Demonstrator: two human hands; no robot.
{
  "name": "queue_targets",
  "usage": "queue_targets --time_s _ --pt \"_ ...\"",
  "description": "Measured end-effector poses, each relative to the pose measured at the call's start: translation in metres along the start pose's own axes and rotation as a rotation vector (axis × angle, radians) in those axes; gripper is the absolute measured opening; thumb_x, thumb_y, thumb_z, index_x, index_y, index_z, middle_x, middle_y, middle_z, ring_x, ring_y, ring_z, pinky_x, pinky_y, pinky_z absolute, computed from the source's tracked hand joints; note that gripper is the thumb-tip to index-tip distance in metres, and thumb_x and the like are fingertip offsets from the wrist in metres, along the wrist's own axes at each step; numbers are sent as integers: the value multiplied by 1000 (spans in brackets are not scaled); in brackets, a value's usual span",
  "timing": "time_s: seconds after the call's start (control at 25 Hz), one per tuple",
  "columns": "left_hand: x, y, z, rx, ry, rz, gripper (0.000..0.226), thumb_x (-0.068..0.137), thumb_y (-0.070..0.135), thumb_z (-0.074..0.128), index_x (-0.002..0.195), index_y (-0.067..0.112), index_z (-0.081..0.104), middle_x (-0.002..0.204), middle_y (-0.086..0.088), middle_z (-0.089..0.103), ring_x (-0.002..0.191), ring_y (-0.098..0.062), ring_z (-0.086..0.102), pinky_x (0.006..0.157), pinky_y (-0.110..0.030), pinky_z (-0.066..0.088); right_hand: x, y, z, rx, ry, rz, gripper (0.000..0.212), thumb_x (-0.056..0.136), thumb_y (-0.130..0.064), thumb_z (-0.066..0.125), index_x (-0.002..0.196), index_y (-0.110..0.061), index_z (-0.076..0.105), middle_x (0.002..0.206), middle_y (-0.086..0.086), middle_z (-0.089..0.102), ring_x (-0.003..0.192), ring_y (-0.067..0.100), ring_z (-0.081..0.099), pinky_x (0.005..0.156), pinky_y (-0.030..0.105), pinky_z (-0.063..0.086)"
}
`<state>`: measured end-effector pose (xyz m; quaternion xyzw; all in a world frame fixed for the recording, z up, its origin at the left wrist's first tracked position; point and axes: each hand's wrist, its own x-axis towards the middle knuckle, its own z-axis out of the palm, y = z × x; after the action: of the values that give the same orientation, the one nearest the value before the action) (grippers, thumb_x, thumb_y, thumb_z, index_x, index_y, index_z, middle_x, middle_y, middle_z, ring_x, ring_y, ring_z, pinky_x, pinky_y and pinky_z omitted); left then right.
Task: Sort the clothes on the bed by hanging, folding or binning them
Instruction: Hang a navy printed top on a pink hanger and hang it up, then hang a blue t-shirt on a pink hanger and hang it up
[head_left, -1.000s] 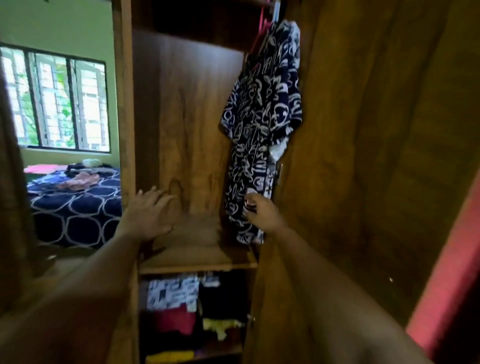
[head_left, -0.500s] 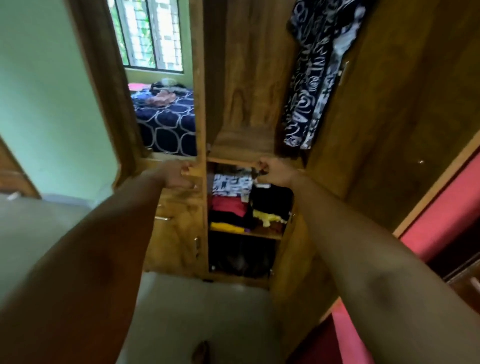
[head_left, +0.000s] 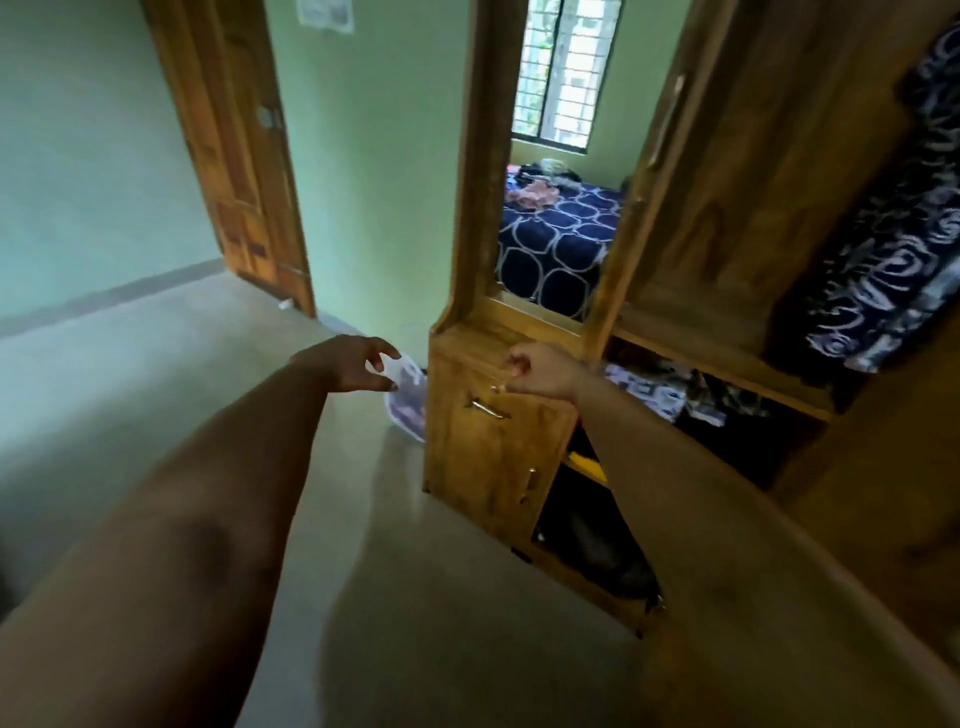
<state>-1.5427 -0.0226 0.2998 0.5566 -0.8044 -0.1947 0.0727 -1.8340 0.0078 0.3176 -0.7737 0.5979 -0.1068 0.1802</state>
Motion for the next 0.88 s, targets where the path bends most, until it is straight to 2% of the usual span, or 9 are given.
queue_targets --time_s 0.16,0.32,0.6,0.88 --pt "-48 -101 -27 -25 53 -173 62 80 41 73 135 26 48 119 -3 62 94 -15 57 92 -29 41 60 -82 41 30 -49 -169 34 85 -24 69 116 -12 64 103 6 68 96 18 62 81 25 46" --pt "-85 -196 -66 -41 141 -277 59 80 41 73 133 26 51 114 -1 62 93 -14 56 92 -29 41 130 -167 87 89 -118 -210 41 79 -27 75 118 -18 63 105 4 67 98 17 62 85 26 47" --pt "-157 -354 -114 -108 257 -464 53 81 40 73 129 29 54 105 7 61 91 -13 56 88 -27 42 224 -331 167 223 -149 -354 41 79 -23 75 117 -13 63 103 6 64 97 18 59 86 26 45" --pt "-197 -459 -134 -101 271 -588 54 81 43 71 130 31 52 113 5 63 91 -12 55 91 -29 43 298 -440 242 207 -266 -501 41 81 -20 74 119 -9 61 113 14 65 106 25 60 92 32 47"
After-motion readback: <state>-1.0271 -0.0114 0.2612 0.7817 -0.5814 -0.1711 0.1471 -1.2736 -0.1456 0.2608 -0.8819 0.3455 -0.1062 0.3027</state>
